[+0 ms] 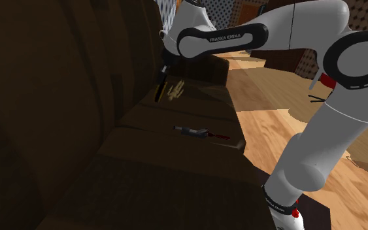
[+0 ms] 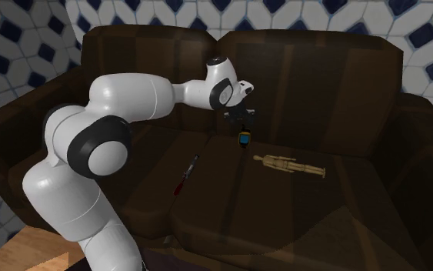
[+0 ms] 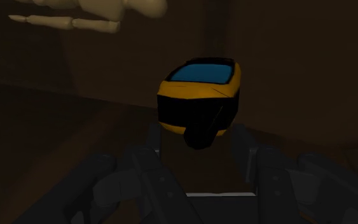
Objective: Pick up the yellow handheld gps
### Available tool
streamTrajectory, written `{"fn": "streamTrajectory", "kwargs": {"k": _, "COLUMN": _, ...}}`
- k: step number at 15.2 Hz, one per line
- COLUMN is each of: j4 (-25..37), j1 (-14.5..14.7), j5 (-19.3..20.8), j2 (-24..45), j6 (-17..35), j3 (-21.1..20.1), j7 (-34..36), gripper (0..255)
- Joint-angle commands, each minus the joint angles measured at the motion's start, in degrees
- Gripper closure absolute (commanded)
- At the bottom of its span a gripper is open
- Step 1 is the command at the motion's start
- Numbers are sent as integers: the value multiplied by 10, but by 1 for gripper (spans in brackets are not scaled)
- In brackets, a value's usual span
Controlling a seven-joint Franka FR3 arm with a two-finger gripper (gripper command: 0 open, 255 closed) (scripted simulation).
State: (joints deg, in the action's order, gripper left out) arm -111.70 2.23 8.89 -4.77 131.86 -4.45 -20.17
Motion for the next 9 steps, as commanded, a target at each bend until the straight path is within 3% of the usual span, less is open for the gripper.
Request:
{"fn": "streamTrajectory", "kwargs": {"k": 1, "j4": 14, "j1": 0, "j5": -2, "j2": -1, "j6": -15, "j3": 0, "j7": -3, "gripper": 255}}
{"fn": "streamTrajectory", "kwargs": {"k": 9, "j4": 75, "j1": 1, "j5": -8, "j2": -2, "j6": -76, "j3": 0, "j7": -12, "gripper": 255}}
